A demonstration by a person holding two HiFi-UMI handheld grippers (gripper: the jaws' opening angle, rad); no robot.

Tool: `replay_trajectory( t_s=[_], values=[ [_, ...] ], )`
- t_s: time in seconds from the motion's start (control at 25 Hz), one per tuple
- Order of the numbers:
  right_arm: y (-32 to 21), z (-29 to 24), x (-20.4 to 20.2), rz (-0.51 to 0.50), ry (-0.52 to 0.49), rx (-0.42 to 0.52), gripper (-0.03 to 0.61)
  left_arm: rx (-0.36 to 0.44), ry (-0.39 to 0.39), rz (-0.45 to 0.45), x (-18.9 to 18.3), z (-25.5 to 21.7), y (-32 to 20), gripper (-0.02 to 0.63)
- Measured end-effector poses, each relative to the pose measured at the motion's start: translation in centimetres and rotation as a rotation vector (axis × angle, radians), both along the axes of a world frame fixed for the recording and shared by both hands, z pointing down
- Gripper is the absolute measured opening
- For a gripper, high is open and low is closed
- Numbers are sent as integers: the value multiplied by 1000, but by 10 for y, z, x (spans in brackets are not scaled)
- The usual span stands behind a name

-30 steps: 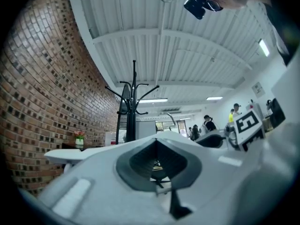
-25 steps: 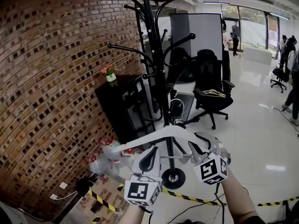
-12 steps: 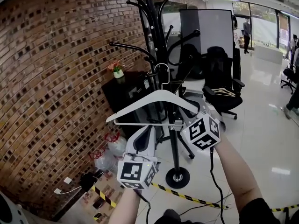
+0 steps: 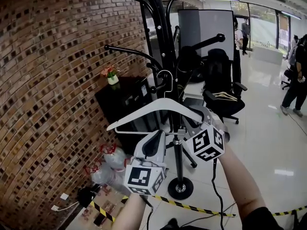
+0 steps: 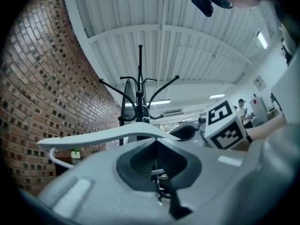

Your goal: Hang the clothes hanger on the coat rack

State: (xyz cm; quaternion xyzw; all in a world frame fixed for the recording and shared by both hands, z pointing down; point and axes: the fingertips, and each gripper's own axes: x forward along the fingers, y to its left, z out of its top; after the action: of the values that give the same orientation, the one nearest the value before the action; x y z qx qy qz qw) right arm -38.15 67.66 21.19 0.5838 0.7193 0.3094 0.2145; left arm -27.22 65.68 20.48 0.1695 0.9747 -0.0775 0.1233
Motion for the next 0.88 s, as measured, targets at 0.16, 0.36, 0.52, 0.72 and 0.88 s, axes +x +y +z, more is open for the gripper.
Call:
replay_trajectory(
  t_s=[0.16,0.36,0.52,0.72,0.88],
  values=[
    [2,5,0,21,-11,-19,122,14,-3,23,-9,7,19,5],
    [-3,14,1,40,-12,-34,123,34,-4,47,-18,14,33,5],
    [-6,20,-1,54,-11,-55,123,47,-2,64,-22,18,40,5],
    [-5,33,1,48,-21,-55,123,67,11,76,-27,30,43,5],
    [-4,36,6,36,-43,-60,123,80,23,77,-29,37,43,5]
  ],
)
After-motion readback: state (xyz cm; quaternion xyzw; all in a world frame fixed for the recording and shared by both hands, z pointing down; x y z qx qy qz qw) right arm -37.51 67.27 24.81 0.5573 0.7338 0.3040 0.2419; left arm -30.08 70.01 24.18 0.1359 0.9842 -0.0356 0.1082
